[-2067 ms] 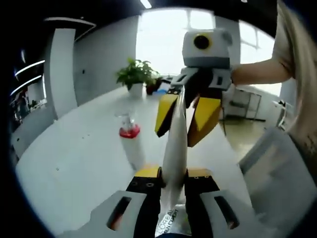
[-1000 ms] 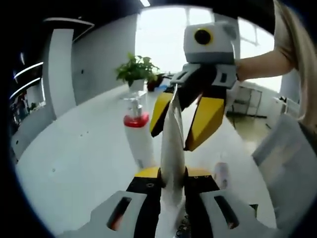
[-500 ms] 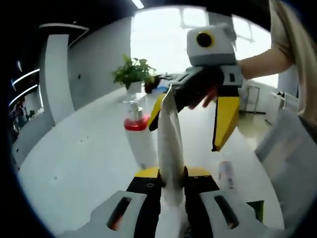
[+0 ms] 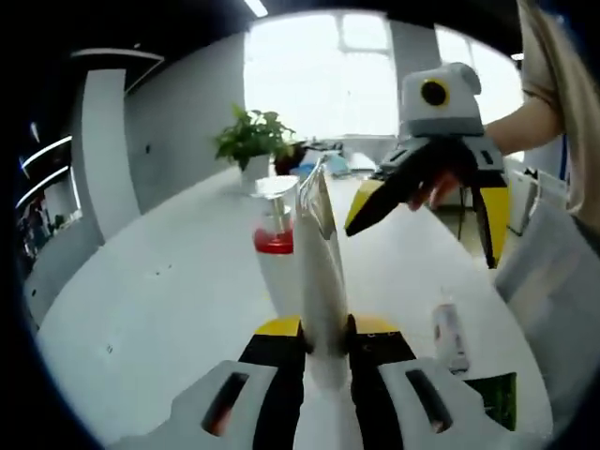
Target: Arrange the skincare products in the storage area until every visible bottle or jar stands upright without overlapping.
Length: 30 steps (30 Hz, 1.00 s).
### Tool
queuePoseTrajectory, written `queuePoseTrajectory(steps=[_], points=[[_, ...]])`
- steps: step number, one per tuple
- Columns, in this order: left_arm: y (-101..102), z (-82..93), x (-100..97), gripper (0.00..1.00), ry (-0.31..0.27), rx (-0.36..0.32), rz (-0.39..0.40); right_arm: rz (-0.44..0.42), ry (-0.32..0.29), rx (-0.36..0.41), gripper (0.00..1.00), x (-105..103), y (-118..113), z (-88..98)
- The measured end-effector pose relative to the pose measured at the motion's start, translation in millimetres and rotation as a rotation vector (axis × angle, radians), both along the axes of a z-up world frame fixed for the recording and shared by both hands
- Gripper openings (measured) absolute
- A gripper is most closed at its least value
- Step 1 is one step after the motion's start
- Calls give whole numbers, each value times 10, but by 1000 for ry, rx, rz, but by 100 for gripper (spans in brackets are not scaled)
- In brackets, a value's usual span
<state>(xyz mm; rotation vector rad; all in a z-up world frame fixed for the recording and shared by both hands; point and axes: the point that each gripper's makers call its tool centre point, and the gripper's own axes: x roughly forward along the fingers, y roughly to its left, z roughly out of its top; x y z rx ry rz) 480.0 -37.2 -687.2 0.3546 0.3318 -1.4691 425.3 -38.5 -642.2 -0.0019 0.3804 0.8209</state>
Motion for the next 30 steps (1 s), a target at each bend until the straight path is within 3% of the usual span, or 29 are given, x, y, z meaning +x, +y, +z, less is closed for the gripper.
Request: queuePoseTrajectory(steps=[8,16,30], points=[[-51,3,131,13,1,-9,2,-70,27,-18,63,-138,-147,-129],[-98,-3,215,13,4,0,-8,-157,35,-3,76,-201,-296,-164],[-119,-3,330,14,45,-18,16,-221,51,4,79,-344,-452,-204]])
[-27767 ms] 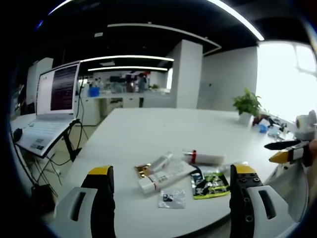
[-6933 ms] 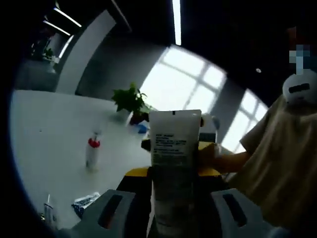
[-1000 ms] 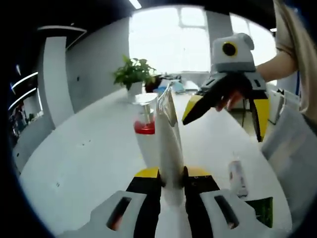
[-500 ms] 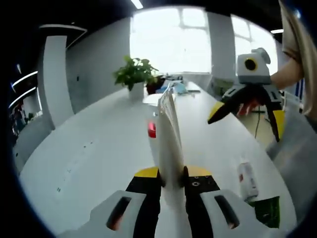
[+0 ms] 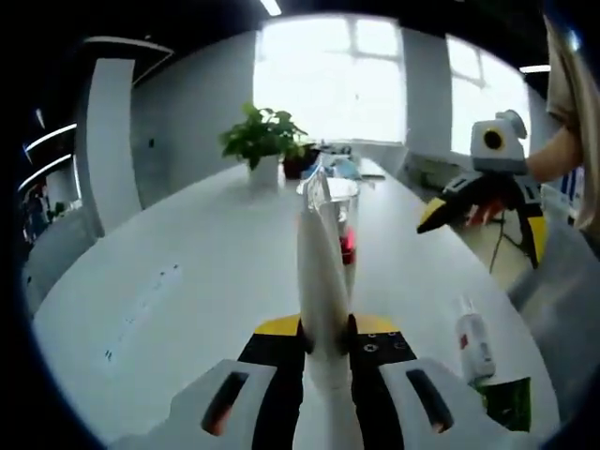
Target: Arrange the skincare products in the storage area until every visible bottle or jar stands upright without overlapping.
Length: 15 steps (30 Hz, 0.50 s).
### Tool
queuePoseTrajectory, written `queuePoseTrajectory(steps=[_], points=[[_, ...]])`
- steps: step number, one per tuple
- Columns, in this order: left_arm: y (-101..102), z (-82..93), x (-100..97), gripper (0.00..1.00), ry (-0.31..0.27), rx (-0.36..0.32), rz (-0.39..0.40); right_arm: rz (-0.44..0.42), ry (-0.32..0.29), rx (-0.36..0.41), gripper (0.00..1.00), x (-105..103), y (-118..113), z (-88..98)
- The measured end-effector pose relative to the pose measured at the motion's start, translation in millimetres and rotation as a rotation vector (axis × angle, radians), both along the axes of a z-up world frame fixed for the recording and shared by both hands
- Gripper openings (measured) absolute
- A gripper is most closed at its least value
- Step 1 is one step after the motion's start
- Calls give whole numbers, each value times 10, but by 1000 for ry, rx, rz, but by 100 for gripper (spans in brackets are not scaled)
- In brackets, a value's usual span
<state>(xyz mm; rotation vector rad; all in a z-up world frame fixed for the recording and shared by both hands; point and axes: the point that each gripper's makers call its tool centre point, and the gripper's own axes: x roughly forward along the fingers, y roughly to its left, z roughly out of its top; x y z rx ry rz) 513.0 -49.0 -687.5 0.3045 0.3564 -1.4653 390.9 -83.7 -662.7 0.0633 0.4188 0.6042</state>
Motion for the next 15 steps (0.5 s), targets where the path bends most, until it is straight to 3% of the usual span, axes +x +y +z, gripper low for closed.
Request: queuePoseTrajectory(steps=[15], points=[[-14,-34,32,15,-65,45,-19,-19,7,4,79,-50,-33,-6]])
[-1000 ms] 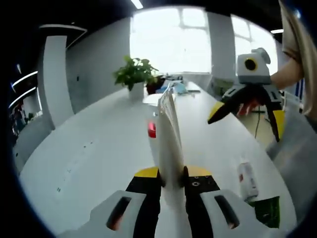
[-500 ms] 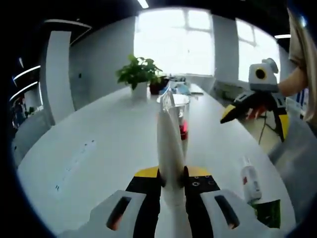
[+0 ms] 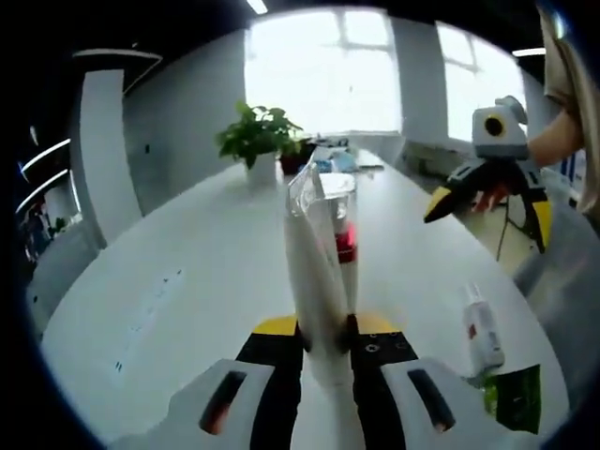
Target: Arrange the skincare products in the storage area until every visible bottle or jar stands upright without overlapping.
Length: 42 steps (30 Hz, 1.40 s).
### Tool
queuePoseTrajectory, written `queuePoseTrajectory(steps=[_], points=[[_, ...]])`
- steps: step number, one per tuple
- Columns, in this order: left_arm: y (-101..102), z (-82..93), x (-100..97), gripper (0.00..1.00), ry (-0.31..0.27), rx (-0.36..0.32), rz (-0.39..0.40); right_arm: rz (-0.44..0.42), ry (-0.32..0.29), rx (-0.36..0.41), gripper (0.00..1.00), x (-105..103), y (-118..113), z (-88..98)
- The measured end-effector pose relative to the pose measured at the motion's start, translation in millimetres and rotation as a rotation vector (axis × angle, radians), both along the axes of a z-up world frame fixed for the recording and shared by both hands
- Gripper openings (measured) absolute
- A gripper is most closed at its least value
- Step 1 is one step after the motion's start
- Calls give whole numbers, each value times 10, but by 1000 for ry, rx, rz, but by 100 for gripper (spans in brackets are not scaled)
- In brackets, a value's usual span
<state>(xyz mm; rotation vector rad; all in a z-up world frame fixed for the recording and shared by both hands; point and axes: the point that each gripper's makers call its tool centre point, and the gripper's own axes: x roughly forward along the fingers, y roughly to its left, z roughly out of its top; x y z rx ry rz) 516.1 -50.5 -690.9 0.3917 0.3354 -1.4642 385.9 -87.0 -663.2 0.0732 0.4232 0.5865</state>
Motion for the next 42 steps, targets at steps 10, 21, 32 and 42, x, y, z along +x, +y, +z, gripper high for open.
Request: queuePoseTrajectory(steps=[10,21,32,42], points=[[95,-26,-56,30,32,23,46,6,-5,-3,79,5,5,38],[433,49,-151,48,97,41,178,26,-27,-5,80,-37,108,137],[833,75,-414,72,150,31,323,56,-27,-3,85,-139,242,132],[1112,152,-747,83,206,-7,420,60,-6,-3,90,-309,260,82]])
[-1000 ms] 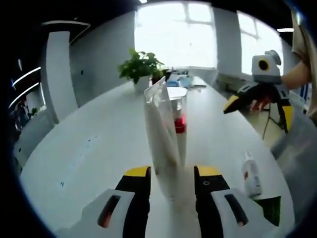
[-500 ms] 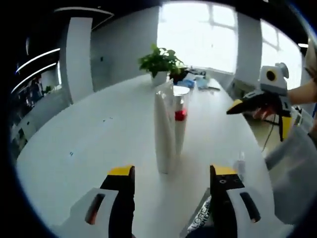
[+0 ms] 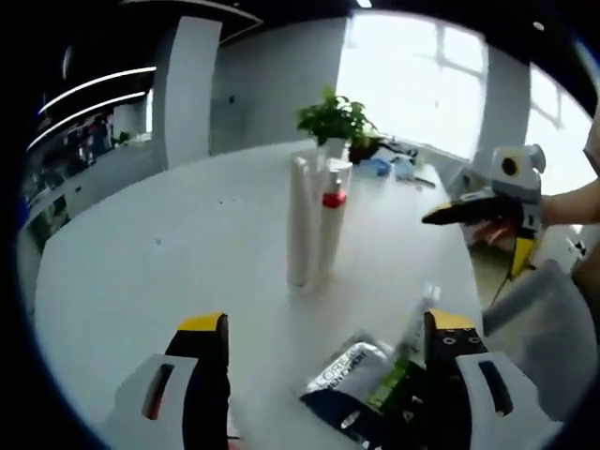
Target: Arrange the skincare products in the storage area until every visible bottle or jar stands upright without overlapping.
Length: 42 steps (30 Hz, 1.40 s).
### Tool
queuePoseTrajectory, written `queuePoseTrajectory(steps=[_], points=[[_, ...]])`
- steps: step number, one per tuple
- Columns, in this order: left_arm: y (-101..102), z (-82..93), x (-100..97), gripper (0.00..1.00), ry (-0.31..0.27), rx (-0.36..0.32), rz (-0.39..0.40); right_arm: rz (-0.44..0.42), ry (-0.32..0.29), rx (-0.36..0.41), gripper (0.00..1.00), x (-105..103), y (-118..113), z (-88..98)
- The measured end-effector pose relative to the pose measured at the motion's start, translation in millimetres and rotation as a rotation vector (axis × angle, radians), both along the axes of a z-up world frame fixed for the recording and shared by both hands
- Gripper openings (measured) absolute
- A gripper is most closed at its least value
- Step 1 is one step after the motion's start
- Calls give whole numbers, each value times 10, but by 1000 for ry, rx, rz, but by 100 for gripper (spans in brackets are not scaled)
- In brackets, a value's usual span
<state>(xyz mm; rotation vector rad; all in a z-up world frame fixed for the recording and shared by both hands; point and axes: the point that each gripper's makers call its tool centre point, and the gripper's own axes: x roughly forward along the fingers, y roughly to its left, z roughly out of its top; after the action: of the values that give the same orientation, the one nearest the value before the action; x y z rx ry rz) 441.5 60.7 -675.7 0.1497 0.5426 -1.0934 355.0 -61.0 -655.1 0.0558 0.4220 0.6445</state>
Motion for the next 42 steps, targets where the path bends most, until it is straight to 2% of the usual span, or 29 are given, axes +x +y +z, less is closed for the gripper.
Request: queuePoseTrajectory(steps=[5,13,17,23,28,33,38,42], points=[[134,57,-225,88,23,-33,49,3,1,16,93,-85,31,44],[383,-9,-617,94,62,-40,132,-4,3,27,99,-201,25,54],[486,32,-744,97,68,-53,166,-1,5,26,100,-259,40,61],[658,91,-925,97,47,-45,209,-10,2,49,100,-327,83,85],[853,120,-1063,97,42,-48,283,2,10,49,100,-414,146,52],[1037,168,-1177,97,48,-91,394,-7,5,45,100,-479,174,35],[1189,106,-1322,97,52,-63,429,-1,6,41,100,-541,223,23],[1308,145,-1361,97,55,-86,483,1,3,39,100,-570,251,37]])
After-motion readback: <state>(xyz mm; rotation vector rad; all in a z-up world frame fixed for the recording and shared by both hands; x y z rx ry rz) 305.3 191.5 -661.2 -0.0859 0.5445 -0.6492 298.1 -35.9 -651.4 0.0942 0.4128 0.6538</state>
